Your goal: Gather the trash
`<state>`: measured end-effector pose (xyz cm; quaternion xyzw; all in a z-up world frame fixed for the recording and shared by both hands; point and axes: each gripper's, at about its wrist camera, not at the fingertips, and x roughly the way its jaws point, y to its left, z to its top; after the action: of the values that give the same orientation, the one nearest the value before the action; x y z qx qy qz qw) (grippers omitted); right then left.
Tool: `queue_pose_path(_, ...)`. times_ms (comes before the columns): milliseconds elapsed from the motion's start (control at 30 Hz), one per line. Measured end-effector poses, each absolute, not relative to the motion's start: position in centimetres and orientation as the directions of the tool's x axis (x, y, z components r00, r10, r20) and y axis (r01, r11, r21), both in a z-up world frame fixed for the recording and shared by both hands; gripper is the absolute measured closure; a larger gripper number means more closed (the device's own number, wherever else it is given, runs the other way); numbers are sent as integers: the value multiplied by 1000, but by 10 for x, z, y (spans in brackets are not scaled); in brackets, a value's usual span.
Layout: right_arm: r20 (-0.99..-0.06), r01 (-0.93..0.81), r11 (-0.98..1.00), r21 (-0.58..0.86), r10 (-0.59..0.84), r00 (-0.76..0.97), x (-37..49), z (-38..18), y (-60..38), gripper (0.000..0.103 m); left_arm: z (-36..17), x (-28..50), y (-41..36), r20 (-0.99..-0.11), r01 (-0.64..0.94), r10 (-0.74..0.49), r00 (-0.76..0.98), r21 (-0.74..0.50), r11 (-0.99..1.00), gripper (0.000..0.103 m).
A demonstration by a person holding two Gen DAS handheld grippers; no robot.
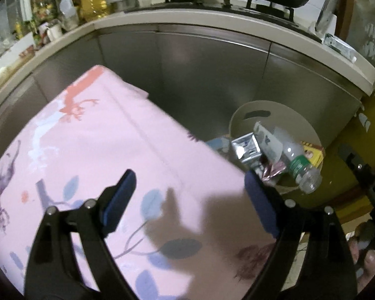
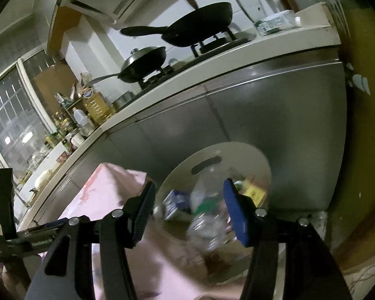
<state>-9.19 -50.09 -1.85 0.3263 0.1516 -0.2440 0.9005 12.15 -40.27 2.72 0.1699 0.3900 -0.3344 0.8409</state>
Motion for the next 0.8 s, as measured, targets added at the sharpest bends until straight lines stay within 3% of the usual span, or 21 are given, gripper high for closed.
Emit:
queue_pose_path(533,-443,458,755,470,-248,862,-76,17,-386,49,53,89,-276,-673,568,-366,643,98,817,18)
queue_pose_path(633,-449,454,763,460,-242,860,-73,21,-365,49,57,84,-253,-649,538,-352,675,105,837,13)
queue_pose_path(800,-463,455,771,446,-236,855,-67,23,-335,45,60,81,-229,-624,504,-329,709,124,855,12)
